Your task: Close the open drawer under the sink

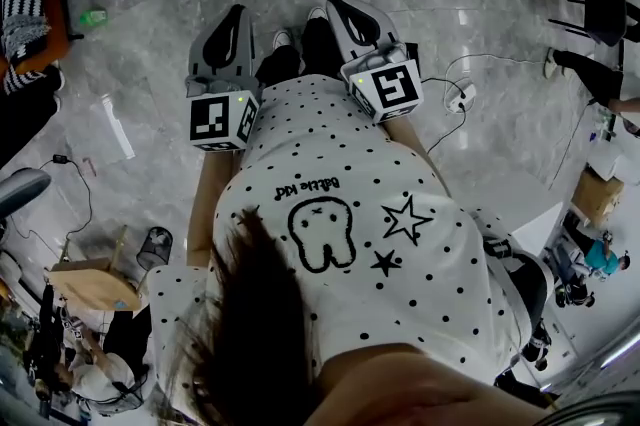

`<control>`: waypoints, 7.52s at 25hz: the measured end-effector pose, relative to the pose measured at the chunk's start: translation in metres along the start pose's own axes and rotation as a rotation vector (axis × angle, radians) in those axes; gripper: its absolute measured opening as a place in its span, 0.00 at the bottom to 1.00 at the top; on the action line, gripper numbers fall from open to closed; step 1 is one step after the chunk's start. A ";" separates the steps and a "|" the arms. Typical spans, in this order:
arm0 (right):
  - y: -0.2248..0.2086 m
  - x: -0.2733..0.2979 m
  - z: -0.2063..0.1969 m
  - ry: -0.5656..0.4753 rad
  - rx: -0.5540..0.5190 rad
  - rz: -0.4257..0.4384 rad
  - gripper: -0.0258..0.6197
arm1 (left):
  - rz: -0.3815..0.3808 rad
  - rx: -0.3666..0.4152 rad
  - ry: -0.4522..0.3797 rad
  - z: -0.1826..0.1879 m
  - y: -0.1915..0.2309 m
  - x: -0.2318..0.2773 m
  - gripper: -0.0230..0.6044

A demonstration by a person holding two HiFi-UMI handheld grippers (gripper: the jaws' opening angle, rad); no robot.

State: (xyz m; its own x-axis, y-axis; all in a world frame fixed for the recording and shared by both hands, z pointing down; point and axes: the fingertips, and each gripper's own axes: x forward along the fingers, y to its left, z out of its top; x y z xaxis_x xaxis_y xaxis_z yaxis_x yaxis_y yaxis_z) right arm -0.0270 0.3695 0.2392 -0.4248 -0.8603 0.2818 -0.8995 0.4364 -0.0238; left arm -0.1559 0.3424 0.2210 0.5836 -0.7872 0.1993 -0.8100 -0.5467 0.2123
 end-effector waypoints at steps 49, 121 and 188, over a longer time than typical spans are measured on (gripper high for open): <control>-0.193 0.100 0.021 0.000 0.010 0.147 0.06 | 0.170 -0.090 0.003 0.013 -0.011 0.185 0.07; -0.269 0.289 0.084 0.028 0.105 0.169 0.06 | 0.263 -0.077 -0.016 0.108 0.184 0.319 0.05; -0.224 0.308 -0.004 0.139 0.147 0.148 0.06 | 0.263 -0.174 0.476 -0.197 0.193 0.359 0.05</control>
State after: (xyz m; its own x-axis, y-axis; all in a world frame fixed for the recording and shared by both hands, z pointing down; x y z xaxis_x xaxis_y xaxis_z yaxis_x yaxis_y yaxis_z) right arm 0.0442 0.0078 0.3357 -0.5443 -0.7409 0.3935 -0.8379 0.5035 -0.2108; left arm -0.0911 0.0100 0.5219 0.3585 -0.6531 0.6670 -0.9334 -0.2634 0.2438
